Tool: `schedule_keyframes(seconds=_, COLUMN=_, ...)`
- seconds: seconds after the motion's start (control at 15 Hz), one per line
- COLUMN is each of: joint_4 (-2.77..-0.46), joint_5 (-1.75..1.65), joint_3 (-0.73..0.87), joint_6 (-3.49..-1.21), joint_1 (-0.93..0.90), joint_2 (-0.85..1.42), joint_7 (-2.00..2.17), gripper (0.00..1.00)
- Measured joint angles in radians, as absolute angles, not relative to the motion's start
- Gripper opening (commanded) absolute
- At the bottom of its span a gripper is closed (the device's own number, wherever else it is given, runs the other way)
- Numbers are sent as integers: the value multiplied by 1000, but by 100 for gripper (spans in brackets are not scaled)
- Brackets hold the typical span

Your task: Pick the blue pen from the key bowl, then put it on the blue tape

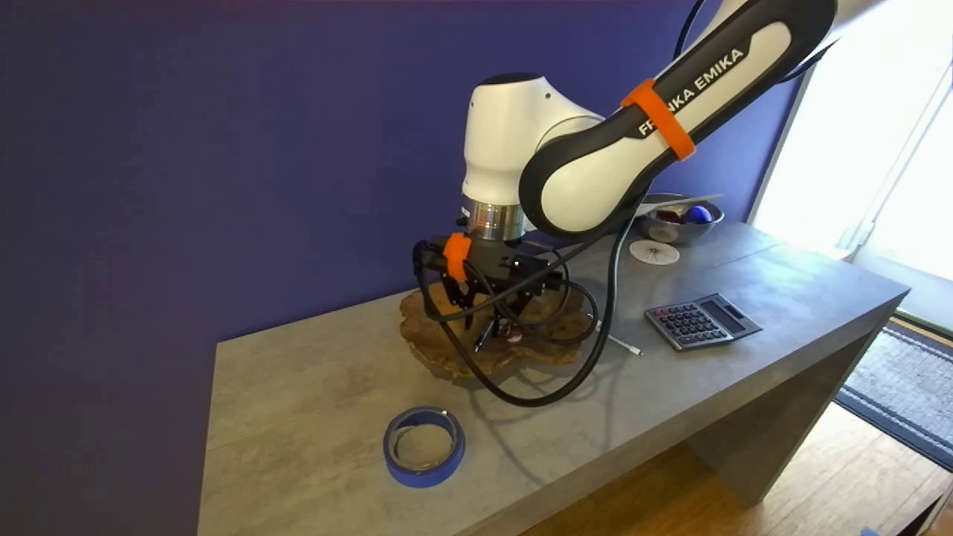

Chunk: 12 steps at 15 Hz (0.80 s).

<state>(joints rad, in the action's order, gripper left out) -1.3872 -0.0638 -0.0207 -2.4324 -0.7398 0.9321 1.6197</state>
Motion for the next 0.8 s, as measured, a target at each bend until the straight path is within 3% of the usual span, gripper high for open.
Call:
schedule_keyframes(seconds=0.2, joint_4=-1353, joint_5=-64, joint_3=-9, joint_6=-2432, joint_1=-740, joint_2=975, joint_7=1620, gripper=46)
schedule_keyframes(seconds=0.27, joint_4=-1340, joint_5=-64, joint_3=-6, joint_6=-2432, joint_1=-740, joint_2=989, joint_7=1620, gripper=41)
schedule_keyframes(seconds=0.33, joint_4=-1326, joint_5=-64, joint_3=-3, joint_6=-2431, joint_1=-740, joint_2=1003, joint_7=1620, gripper=21)
schedule_keyframes(seconds=0.4, joint_4=-1313, joint_5=-64, joint_3=-2, joint_6=-2427, joint_1=-740, joint_2=1014, joint_7=1620, gripper=19)
schedule_keyframes(seconds=0.6, joint_4=-1287, joint_5=-64, joint_3=0, joint_6=-2404, joint_1=-741, joint_2=1024, joint_7=1620, gripper=1)
schedule_keyframes(seconds=0.8, joint_4=-1279, joint_5=-64, joint_3=1, joint_6=-2390, joint_1=-741, joint_2=1009, joint_7=1620, gripper=3)
